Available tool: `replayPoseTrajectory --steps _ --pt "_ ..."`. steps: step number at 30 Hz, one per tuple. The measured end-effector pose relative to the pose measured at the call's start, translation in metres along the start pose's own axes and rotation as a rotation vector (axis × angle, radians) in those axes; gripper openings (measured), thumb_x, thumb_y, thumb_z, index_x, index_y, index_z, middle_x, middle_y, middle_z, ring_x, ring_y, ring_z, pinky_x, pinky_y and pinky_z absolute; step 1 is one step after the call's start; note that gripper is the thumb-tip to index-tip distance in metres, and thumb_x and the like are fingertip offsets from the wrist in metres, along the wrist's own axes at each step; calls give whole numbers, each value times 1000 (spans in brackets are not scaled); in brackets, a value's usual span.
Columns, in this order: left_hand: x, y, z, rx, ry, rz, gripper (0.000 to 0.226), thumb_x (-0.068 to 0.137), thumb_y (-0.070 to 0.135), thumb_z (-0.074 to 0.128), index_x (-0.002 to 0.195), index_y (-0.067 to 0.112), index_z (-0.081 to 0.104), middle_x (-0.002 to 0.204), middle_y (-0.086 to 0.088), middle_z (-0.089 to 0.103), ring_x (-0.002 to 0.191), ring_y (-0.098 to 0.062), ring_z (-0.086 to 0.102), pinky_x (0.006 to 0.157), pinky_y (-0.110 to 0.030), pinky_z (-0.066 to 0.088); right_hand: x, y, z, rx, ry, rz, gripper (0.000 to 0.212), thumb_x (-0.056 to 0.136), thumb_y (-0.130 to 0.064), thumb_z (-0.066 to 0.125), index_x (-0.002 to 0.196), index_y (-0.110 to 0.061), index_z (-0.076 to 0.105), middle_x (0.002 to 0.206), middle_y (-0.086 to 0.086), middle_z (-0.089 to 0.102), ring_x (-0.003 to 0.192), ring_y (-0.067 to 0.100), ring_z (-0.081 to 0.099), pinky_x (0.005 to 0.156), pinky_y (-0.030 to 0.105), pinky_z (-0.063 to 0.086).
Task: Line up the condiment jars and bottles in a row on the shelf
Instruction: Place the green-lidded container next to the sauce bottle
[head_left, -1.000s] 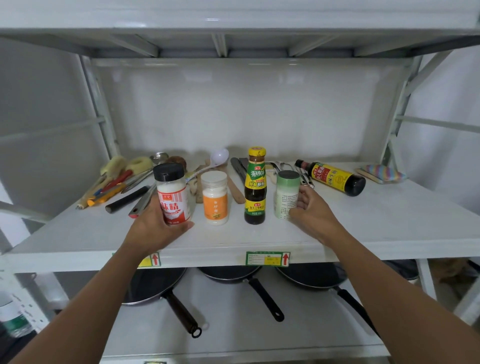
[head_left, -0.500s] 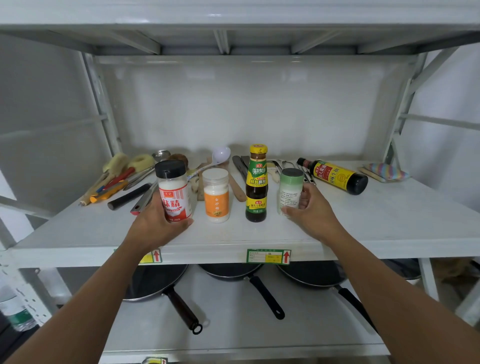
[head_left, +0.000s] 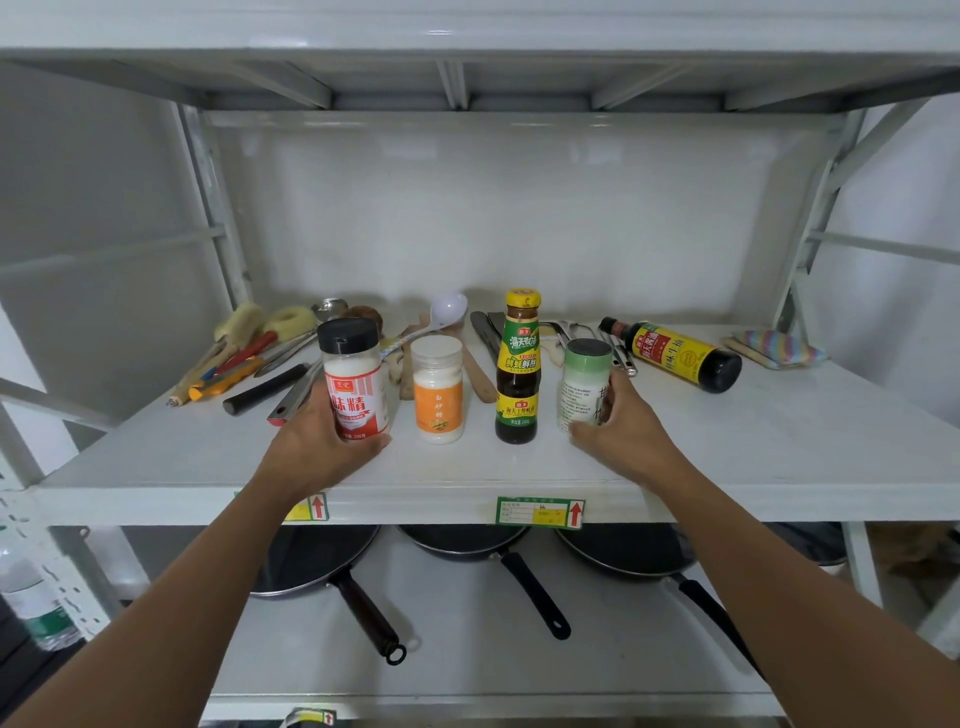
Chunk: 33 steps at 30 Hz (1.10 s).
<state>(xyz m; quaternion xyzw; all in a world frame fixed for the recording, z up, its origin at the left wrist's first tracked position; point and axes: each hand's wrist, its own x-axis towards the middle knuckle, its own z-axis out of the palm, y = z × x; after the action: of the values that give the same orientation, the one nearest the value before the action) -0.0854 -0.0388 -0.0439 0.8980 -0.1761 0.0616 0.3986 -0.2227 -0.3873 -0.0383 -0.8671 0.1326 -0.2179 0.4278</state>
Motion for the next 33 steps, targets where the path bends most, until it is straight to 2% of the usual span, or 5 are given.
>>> replayPoseTrajectory --steps 9,15,19,29,33 --pt "-2 1 -1 -6 2 1 96 76 45 89 152 34 32 149 1 54 134 -27 56 107 -51 50 0 2 2 10 8 -19 94 82 -20 85 159 -25 31 137 -3 62 120 16 62 93 30 51" --pt "-2 2 -2 -8 -6 -11 96 77 44 89 153 35 30 151 1 52 135 -28 55 108 -51 49 -1 3 2 -11 25 -21 81 82 -25 85 149 -27 41 130 -4 65 116 16 63 88 30 51" --pt "-2 3 -1 -1 -4 -13 96 78 42 88 154 33 29 153 0 50 137 -29 53 109 -51 48 -1 3 3 -17 35 -23 78 80 -29 87 146 -28 45 128 -6 65 114 14 62 76 21 46" --pt "-3 6 -2 0 -2 -16 95 79 41 88 154 32 30 153 -1 50 137 -29 53 109 -52 48 3 2 5 43 41 11 82 83 -26 84 151 -29 38 124 -7 63 109 12 62 73 19 45" --pt "-4 6 -2 -1 -2 -16 94 79 41 87 154 32 30 153 -2 51 137 -29 54 108 -51 48 3 2 5 34 68 13 77 82 -24 84 147 -28 42 121 -5 64 105 13 62 71 22 45"
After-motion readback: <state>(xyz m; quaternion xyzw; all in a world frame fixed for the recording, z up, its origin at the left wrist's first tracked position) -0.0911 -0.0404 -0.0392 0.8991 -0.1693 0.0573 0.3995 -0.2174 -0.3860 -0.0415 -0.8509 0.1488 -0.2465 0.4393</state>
